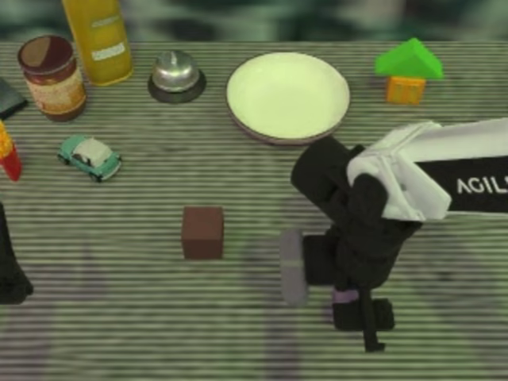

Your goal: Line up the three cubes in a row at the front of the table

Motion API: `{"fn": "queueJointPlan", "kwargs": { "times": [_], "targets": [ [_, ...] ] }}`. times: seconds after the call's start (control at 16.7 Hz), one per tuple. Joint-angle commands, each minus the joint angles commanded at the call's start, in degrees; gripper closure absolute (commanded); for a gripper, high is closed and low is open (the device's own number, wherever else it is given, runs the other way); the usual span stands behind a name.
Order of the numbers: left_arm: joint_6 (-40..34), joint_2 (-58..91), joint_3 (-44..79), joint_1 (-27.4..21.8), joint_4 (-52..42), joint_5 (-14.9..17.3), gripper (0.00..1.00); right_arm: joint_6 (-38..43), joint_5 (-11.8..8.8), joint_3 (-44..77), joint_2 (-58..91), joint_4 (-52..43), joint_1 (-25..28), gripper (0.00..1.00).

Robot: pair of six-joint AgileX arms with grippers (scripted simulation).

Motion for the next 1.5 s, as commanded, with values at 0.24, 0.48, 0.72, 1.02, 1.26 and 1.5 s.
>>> {"fn": "queueJointPlan", "kwargs": {
  "times": [0.24, 0.48, 0.72, 1.02, 1.26, 1.5],
  "targets": [
    [0.0, 0.0, 0.0, 0.0, 0.0, 0.0, 0.00, 0.0, 0.0, 0.0, 0.0, 0.0, 0.0, 0.00],
    [0.0, 0.0, 0.0, 0.0, 0.0, 0.0, 0.00, 0.0, 0.0, 0.0, 0.0, 0.0, 0.0, 0.00],
    [0.0, 0.0, 0.0, 0.0, 0.0, 0.0, 0.00, 0.0, 0.0, 0.0, 0.0, 0.0, -0.1, 0.00],
    [0.0, 0.0, 0.0, 0.0, 0.0, 0.0, 0.00, -0.3, 0.0, 3.7, -2.6, -6.4, 0.1, 0.00],
    [0.0, 0.0, 0.0, 0.0, 0.0, 0.0, 0.00, -0.4, -0.1, 7.8, -6.1, -14.2, 0.2, 0.00],
    [0.0, 0.0, 0.0, 0.0, 0.0, 0.0, 0.00, -0.4, 0.0, 8.4, -6.6, -15.0, 0.2, 0.00]
  ]
}}
